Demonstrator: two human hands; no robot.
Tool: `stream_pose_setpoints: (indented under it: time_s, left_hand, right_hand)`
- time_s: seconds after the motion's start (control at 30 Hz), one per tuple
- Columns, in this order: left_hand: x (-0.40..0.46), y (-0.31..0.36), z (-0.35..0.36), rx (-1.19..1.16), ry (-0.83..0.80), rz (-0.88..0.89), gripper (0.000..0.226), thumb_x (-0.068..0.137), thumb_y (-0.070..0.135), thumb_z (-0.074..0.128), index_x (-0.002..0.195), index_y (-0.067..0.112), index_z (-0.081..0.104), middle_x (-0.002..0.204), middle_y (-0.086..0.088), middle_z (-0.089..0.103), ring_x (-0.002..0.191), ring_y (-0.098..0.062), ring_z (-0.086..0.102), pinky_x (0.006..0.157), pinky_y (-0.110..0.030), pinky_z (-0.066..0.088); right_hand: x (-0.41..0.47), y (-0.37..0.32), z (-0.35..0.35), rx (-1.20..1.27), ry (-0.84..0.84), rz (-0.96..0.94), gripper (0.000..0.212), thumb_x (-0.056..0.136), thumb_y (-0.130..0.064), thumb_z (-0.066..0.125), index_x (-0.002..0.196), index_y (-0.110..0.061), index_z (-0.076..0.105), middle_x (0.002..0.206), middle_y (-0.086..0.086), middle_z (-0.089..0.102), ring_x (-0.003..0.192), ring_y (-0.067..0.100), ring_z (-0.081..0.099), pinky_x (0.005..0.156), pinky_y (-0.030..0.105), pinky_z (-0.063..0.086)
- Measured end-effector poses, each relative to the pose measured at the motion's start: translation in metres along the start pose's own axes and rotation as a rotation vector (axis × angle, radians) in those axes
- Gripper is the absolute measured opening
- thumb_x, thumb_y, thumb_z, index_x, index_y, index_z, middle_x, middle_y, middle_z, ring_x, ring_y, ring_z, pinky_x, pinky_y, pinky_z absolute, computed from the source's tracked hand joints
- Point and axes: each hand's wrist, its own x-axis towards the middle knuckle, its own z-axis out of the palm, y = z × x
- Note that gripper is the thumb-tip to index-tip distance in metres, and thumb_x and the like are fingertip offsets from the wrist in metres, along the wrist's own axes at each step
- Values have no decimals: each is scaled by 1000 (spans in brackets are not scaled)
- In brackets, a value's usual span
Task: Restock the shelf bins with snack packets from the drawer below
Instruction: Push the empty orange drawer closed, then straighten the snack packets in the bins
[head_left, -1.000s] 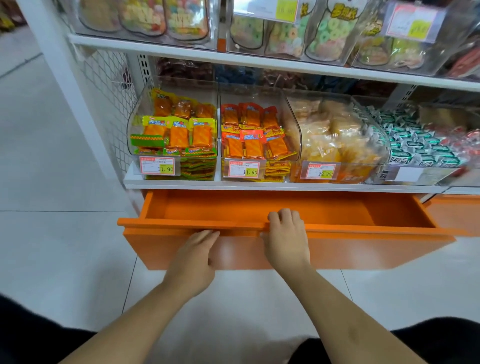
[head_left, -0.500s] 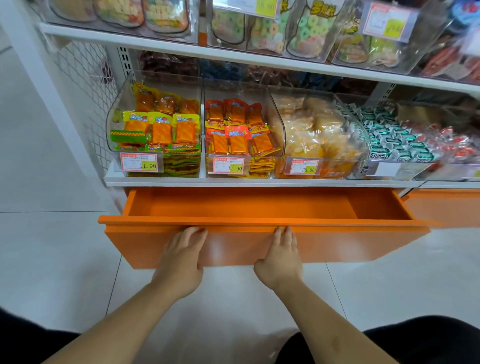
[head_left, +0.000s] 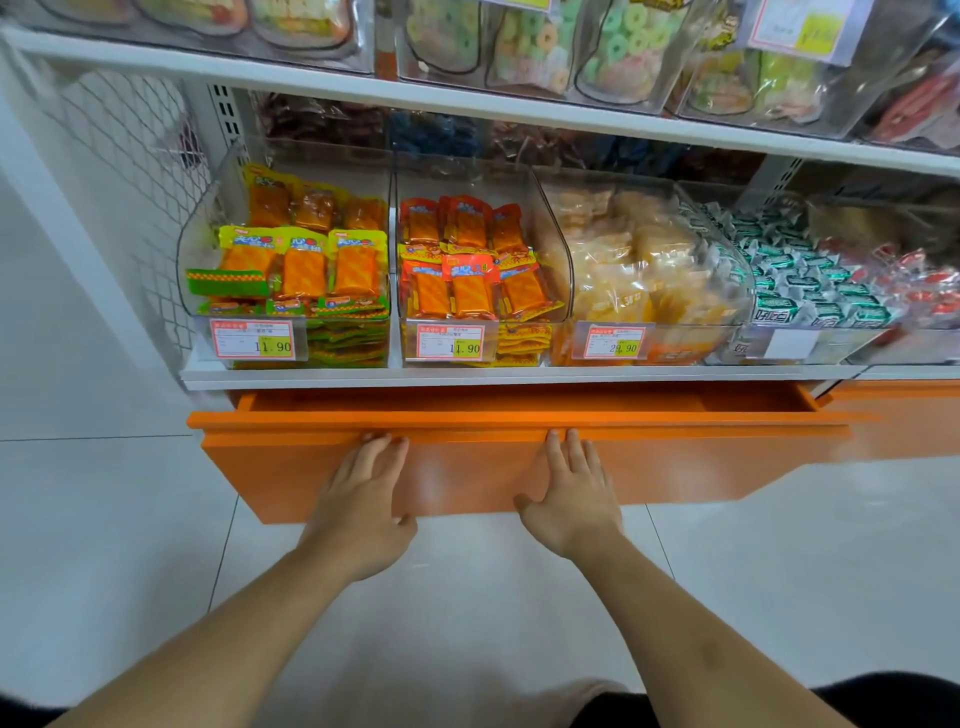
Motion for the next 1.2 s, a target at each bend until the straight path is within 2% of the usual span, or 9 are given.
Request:
stream_pose_setpoints:
  time_s: [0.17,0.4,0.63,0.93,1.07,1.2]
  left_hand:
    - [17,0,-4,1,-18,-13,95,95,58,56,165,33,-4,170,12,-8,159,-18,-5,127,-43,19]
    - [42,-6,-6,5,-1,-5,96,92,64,53,165,33,-1,171,10,-4,159,-17,-5,127,-44,18]
    - [56,-7,-4,2,11,-15,98,91,63,55,165,32,-1,171,10,-6,159,-18,-9,129,-45,16]
    - [61,-10,-10,-13,-19,-16,100,88,63,57,165,34,0,171,12,-4,159,-17,-2,128,-40,18]
    - [61,-11,-21,-41,-84,-30,100,87,64,58,165,36,1,171,16,-6,159,-16,2,128,-40,19]
    - [42,0,-39,-113,-179,-47,96,90,63,57,165,37,2,172,15,-2,158,-18,16,125,-40,28]
  right_hand:
    - [19,-3,-3,13,10,-9,101,93,-71,47,166,-29,-9,174,0,-15,161,24,-12,130,45,5]
    - [51,-4,-12,48,-11,-10,101,91,-83,36,166,-30,-6,173,-3,-16,161,23,-11,129,47,4]
    - [61,-8,-9,61,-4,-9,101,92,-78,42,166,-30,-8,173,-3,-17,161,24,-8,130,46,6]
    - [63,-9,-16,106,-41,13,100,91,-75,46,166,-32,-5,174,-5,-15,161,26,-4,129,47,9]
    - [63,-11,-26,138,-105,21,98,93,-73,47,166,-34,-4,173,-7,-15,161,28,-3,128,49,8]
    - [54,-6,-49,281,-244,26,90,96,-61,54,166,-38,1,172,-14,-14,161,29,-1,128,55,13]
